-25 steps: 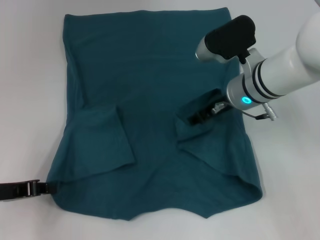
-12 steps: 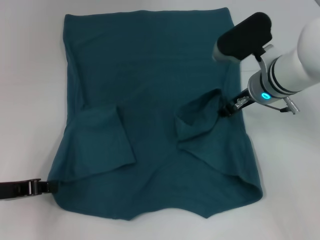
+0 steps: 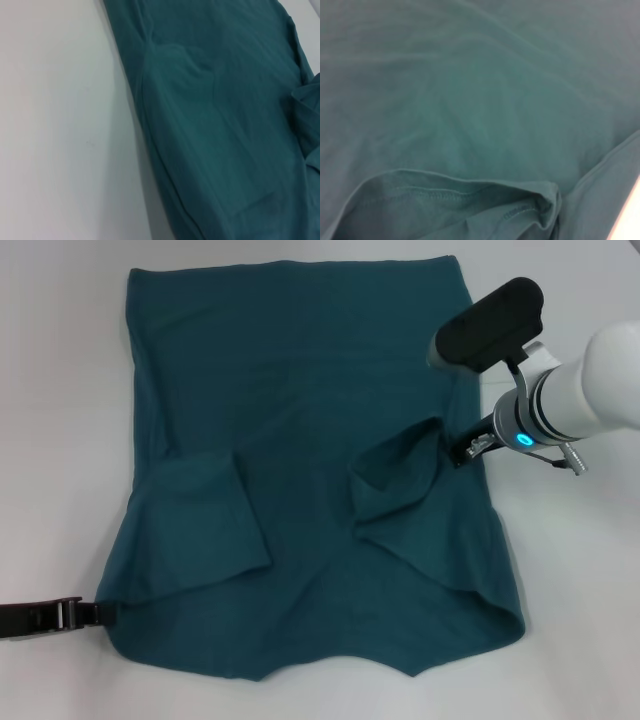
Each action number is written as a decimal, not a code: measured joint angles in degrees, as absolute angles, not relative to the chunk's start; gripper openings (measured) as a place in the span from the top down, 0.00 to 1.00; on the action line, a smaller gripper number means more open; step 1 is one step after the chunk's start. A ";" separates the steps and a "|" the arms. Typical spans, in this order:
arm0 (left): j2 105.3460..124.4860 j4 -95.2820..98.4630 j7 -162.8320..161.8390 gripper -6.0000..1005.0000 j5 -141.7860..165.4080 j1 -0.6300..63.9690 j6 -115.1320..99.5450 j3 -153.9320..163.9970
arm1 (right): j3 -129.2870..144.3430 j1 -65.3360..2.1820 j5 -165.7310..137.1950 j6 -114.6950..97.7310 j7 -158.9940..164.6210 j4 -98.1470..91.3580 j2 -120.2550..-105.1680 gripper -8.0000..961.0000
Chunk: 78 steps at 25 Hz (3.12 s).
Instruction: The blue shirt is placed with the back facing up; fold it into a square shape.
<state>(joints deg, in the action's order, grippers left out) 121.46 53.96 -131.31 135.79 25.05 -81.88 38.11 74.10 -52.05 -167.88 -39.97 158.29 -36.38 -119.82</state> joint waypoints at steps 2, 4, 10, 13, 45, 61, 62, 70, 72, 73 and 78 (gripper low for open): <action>121.46 53.96 -131.35 0.99 135.79 25.05 -81.87 38.06 | 74.24 -52.50 -167.89 -38.57 158.10 -34.50 -119.74 0.87; 121.46 53.96 -131.39 0.99 135.79 25.05 -81.87 37.99 | 74.74 -53.15 -167.92 -37.26 157.91 -32.53 -119.69 0.91; 121.46 53.96 -131.51 0.99 135.79 25.05 -81.80 38.10 | 77.15 -54.53 -167.94 -33.75 157.79 -28.48 -120.06 0.99; 121.50 53.96 -131.52 0.99 135.79 25.02 -81.86 38.02 | 77.70 -54.89 -167.72 -32.53 157.67 -27.42 -120.25 0.99; 121.49 53.79 -130.52 0.99 135.36 23.61 -82.54 37.79 | 77.05 -41.43 -156.77 -72.80 153.55 -67.89 -119.68 0.99; 120.59 53.38 -131.05 0.99 135.84 25.34 -82.72 38.20 | 88.74 -34.87 -162.42 -86.84 151.60 -80.40 -119.98 0.66; 120.59 53.37 -131.12 0.99 135.86 25.41 -82.72 38.21 | 89.26 -35.00 -162.55 -87.72 151.48 -80.74 -119.99 0.63; 120.74 53.28 -131.59 0.99 135.92 25.56 -82.51 38.23 | 96.14 -35.54 -167.44 -91.14 152.92 -81.31 -120.21 0.38; 120.73 53.26 -131.59 0.99 135.96 25.44 -82.34 38.19 | 97.06 -35.54 -167.78 -90.72 153.52 -81.33 -120.21 0.37; 120.71 53.26 -131.59 0.99 135.96 25.39 -82.26 38.17 | 97.20 -35.54 -167.78 -90.43 153.66 -81.33 -120.21 0.36; 120.68 53.26 -131.50 0.99 135.97 25.49 -82.17 38.22 | 98.49 -36.07 -167.79 -88.54 154.25 -80.37 -120.36 0.36</action>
<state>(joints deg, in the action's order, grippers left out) 120.68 53.26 -131.50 135.97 25.49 -82.17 38.22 98.49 -36.07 -167.79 -88.54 154.25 -80.37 -120.36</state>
